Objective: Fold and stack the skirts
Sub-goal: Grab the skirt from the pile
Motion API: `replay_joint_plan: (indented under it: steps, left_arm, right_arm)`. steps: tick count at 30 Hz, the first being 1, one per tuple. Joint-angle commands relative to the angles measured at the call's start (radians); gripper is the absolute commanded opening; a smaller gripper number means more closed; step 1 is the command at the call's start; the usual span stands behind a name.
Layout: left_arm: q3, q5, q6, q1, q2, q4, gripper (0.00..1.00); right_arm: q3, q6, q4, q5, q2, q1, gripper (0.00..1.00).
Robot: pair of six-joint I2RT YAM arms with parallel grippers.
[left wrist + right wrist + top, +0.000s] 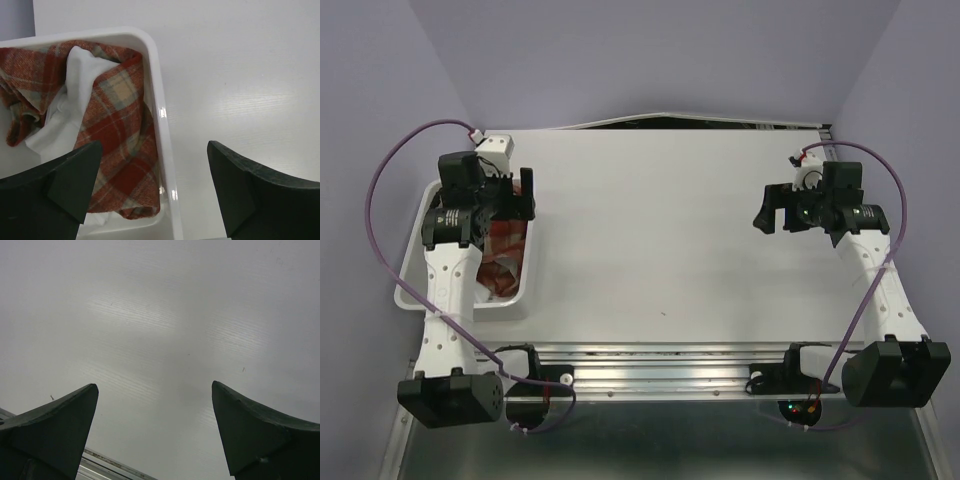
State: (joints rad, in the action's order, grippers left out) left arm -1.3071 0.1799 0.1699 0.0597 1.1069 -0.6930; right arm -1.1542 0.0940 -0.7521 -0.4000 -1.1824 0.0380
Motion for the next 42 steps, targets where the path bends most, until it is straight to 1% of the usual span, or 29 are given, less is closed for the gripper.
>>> replay_joint_plan:
  steps: [1,3,4,5,8,10,12,16,17,23,27,33,37,42]
  left_arm:
    - [-0.046,0.041,-0.006,0.084,0.028,0.032,0.98]
    - [-0.069,0.128,0.003,0.155,0.056,0.018,0.98]
    - [-0.079,0.157,0.013,0.222,0.089,0.013,0.98]
    - [-0.095,0.177,0.022,0.242,0.109,0.004,0.98]
    - [-0.152,0.181,0.02,0.265,0.166,0.0,0.98]
    - [-0.159,0.178,0.01,0.27,0.192,0.015,0.97]
    - [-0.167,0.181,-0.016,0.276,0.223,0.03,0.92]
    - [-0.176,0.22,-0.059,0.288,0.289,0.041,0.8]
    - [-0.176,0.234,-0.073,0.29,0.298,0.052,0.75]
    - [-0.193,0.254,-0.099,0.29,0.381,0.089,0.73]
    - [-0.196,0.219,-0.122,0.289,0.432,0.115,0.7]
    - [-0.182,0.138,-0.152,0.289,0.458,0.168,0.7]
    - [-0.176,0.122,-0.162,0.29,0.484,0.188,0.69]
    - [-0.173,0.136,-0.159,0.29,0.511,0.191,0.61]
  right_arm:
    - [-0.012,0.012,0.014,-0.011,0.009,0.0,1.0]
    - [-0.015,0.012,0.011,-0.008,0.006,0.0,1.0]
    - [-0.016,0.012,0.01,-0.008,0.004,0.0,1.0]
    - [-0.016,0.01,0.011,-0.008,0.004,0.0,1.0]
    - [-0.016,0.007,0.013,-0.01,-0.002,0.0,1.0]
    - [-0.015,0.003,0.014,-0.008,-0.006,0.0,1.0]
    - [-0.016,0.003,0.016,-0.002,-0.014,0.0,1.0]
    - [-0.024,0.0,0.013,0.012,-0.022,0.0,1.0]
    - [-0.027,-0.005,0.011,0.007,-0.023,0.0,1.0]
    - [-0.029,-0.002,0.007,0.021,-0.02,0.0,1.0]
    - [-0.004,-0.002,0.017,0.027,-0.008,0.0,1.0]
    - [-0.001,-0.005,0.025,0.03,-0.02,0.0,1.0]
    - [0.001,-0.007,0.03,0.035,-0.031,0.0,1.0]
    - [0.007,-0.007,0.036,0.046,-0.039,0.0,1.0]
